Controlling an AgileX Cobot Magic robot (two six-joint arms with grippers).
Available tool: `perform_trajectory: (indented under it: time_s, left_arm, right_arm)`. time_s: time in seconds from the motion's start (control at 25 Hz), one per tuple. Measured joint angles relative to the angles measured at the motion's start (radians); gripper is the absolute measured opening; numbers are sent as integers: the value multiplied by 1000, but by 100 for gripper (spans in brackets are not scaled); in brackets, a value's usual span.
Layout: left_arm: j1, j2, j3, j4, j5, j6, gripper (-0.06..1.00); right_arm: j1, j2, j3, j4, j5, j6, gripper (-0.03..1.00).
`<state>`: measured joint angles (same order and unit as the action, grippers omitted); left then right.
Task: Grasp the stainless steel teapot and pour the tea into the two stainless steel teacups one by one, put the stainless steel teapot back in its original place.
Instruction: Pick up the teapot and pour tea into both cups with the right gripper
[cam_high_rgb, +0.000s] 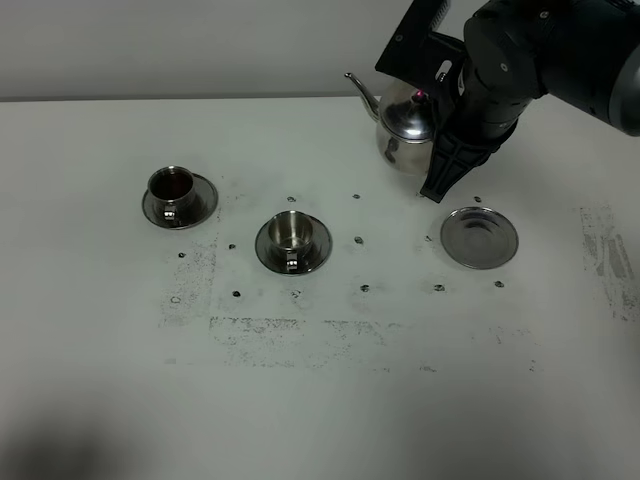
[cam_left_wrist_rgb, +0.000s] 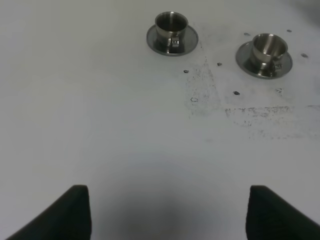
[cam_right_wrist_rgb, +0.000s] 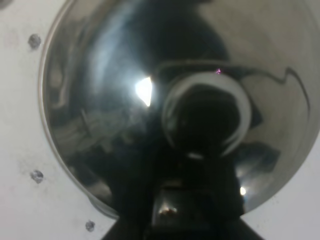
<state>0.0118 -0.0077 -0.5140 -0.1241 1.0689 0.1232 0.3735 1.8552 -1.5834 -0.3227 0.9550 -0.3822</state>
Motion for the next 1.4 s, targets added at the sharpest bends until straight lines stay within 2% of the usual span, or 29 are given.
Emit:
perform_trajectory:
  time_s: [0.64,1.08,1.4]
  left_arm:
    - [0,0,0,0,0,0,69]
    - [0,0,0,0,0,0,69]
    - [0,0,0,0,0,0,69]
  right_arm:
    - [8,52,3,20,-89,-186,18]
    - [55,75,153,-135,-242,-174,18]
    - [87,75,181,-233,-278,-165,18]
